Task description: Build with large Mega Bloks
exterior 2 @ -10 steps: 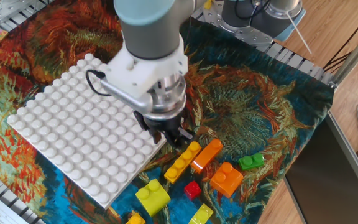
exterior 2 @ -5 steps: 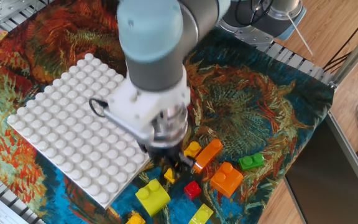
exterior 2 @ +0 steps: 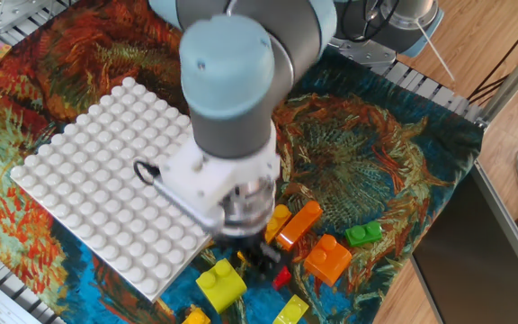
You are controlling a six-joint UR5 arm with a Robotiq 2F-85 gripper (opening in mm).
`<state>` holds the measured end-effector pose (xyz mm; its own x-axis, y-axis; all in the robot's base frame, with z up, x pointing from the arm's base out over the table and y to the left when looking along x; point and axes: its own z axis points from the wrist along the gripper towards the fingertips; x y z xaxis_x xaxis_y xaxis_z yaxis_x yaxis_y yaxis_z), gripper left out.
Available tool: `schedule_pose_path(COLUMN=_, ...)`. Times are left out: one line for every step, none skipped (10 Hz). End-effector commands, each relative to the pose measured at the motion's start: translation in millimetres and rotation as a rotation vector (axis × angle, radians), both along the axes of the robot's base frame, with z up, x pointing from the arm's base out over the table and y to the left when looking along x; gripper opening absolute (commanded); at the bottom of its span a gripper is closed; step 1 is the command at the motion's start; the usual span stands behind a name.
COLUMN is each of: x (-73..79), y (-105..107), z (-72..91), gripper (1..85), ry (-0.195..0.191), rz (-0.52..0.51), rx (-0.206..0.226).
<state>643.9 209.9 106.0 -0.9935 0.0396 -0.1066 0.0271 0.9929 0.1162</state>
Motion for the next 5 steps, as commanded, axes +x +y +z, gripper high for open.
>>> schedule_pose_path(x=26.8, y=28.1, z=-10.2, gripper=67.3, ry=-0.026, rz=-0.063, rx=0.026)
schedule_pose_path(x=25.2, y=15.8, z=-9.5, gripper=65.3, ry=-0.025, rz=-0.065, rx=0.004)
schedule_pose_path(x=22.8, y=11.2, z=-8.0, gripper=64.3, ry=-0.022, rz=-0.050, rx=0.001)
schedule_pose_path(x=23.2, y=11.2, z=-7.9, gripper=64.0, ry=-0.026, rz=-0.032, rx=-0.001)
schedule_pose_path(x=24.7, y=11.1, z=-7.7, gripper=64.0, ry=-0.032, rz=-0.029, rx=-0.002)
